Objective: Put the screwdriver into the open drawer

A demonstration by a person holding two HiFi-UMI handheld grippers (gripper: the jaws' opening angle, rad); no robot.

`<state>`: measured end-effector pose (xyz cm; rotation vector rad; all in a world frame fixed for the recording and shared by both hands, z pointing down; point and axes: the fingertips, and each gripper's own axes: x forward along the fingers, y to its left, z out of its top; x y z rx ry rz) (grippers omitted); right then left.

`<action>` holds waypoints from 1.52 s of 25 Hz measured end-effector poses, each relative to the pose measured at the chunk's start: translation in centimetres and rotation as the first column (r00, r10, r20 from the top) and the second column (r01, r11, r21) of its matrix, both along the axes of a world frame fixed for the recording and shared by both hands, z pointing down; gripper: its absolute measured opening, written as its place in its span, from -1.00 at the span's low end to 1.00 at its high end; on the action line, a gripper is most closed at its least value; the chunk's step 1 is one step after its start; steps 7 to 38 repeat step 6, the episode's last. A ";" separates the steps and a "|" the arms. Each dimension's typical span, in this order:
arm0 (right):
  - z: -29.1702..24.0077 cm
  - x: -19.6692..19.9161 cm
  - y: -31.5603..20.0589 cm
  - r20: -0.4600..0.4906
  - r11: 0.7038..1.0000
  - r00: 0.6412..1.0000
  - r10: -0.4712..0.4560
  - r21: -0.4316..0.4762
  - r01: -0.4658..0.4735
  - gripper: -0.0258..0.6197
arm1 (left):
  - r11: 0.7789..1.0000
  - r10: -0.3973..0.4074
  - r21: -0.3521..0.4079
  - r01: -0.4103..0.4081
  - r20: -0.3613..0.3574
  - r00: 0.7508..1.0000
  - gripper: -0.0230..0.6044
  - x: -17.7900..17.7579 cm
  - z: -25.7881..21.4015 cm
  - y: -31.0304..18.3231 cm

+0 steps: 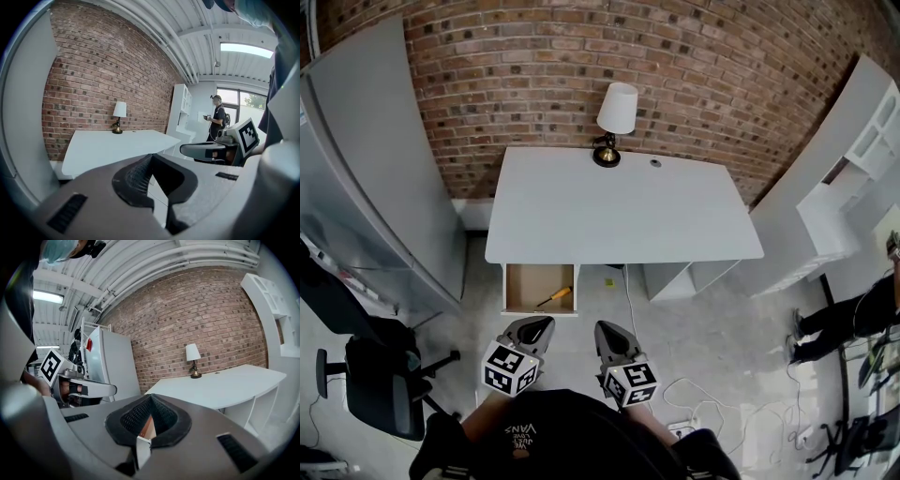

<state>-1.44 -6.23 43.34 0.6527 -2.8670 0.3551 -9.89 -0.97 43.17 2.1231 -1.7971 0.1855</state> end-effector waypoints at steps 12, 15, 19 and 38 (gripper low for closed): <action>0.0 -0.1 0.2 0.002 1.000 1.000 0.001 0.001 -0.001 -0.93 | 1.000 0.005 0.003 -0.005 -0.001 1.000 -0.90 0.1 0.0 0.1; 0.0 -0.1 0.2 0.002 1.000 1.000 0.001 0.001 -0.001 -0.93 | 1.000 0.005 0.003 -0.005 -0.001 1.000 -0.90 0.1 0.0 0.1; 0.0 -0.1 0.2 0.002 1.000 1.000 0.001 0.001 -0.001 -0.93 | 1.000 0.005 0.003 -0.005 -0.001 1.000 -0.90 0.1 0.0 0.1; 0.0 -0.1 0.2 0.002 1.000 1.000 0.001 0.001 -0.001 -0.93 | 1.000 0.005 0.003 -0.005 -0.001 1.000 -0.90 0.1 0.0 0.1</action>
